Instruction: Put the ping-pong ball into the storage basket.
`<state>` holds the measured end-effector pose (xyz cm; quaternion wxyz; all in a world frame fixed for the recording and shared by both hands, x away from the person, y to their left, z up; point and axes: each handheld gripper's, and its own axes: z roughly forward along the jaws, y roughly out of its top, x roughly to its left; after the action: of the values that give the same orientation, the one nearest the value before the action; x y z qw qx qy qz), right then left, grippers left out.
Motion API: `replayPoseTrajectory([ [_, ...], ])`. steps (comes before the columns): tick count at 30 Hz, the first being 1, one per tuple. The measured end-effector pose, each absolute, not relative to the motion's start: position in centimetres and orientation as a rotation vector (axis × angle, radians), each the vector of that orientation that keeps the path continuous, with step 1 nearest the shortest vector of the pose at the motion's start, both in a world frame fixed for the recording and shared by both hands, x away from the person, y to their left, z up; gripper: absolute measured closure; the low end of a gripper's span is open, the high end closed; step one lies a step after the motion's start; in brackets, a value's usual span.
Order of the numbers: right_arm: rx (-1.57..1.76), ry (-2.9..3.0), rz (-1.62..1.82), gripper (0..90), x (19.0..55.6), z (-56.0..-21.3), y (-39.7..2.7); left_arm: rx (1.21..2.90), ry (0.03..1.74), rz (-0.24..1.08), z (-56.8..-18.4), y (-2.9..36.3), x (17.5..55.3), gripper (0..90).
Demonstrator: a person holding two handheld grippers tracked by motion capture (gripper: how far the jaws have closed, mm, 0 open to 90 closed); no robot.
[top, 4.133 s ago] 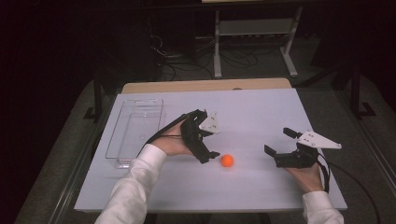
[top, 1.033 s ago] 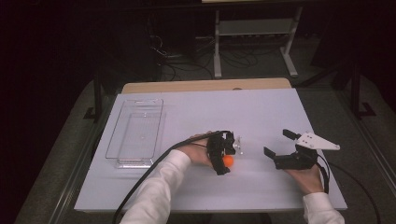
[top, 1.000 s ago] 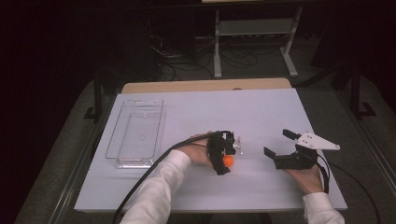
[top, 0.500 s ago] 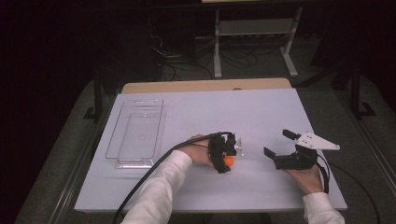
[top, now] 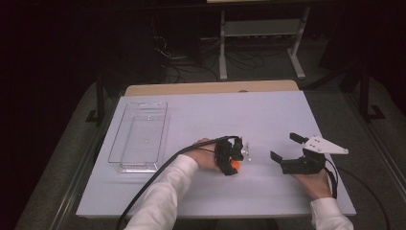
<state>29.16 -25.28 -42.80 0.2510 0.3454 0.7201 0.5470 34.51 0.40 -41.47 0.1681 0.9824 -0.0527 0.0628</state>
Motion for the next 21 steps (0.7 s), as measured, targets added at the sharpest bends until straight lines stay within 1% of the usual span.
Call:
replayPoseTrajectory([
  [8, 0.940, 1.955, 1.487, 0.0, 29.1, -42.8, -25.3, 2.819, -0.186, 0.172, -41.0, 0.0, 34.0, 50.9],
  [21, 0.939, 1.954, 1.483, 0.0, 29.0, -42.8, -25.3, 2.832, -0.217, 0.223, -38.4, 0.1, 33.5, 51.0],
])
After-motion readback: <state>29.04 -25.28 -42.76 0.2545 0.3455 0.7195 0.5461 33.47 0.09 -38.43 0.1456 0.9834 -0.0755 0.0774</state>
